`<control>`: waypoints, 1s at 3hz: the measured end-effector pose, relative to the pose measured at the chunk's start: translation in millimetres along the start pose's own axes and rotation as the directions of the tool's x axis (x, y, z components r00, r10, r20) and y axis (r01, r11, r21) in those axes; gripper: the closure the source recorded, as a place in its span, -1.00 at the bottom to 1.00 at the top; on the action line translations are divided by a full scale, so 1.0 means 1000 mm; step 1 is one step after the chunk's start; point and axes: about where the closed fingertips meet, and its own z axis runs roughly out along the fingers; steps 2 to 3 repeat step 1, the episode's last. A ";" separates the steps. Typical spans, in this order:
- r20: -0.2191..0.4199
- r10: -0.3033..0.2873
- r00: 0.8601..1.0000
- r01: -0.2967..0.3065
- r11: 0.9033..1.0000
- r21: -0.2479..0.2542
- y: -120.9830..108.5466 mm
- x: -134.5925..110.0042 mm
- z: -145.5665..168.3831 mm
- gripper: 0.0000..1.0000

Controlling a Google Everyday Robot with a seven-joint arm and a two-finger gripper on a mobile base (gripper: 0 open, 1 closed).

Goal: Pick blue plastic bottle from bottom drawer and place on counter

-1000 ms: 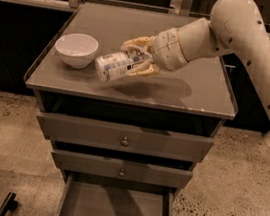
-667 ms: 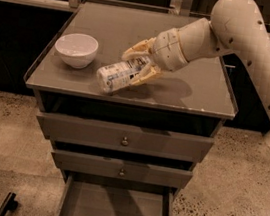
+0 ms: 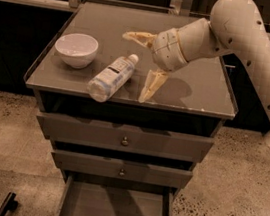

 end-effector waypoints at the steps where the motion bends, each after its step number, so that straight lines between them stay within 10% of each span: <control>1: 0.000 0.000 1.000 0.000 1.000 0.000 0.000 0.000 0.000 -1.00; 3: 0.000 0.000 1.000 0.000 1.000 0.000 0.000 0.000 0.000 -1.00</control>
Offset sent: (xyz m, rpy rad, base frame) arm 0.0000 0.0000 0.0000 0.0000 0.0000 0.0000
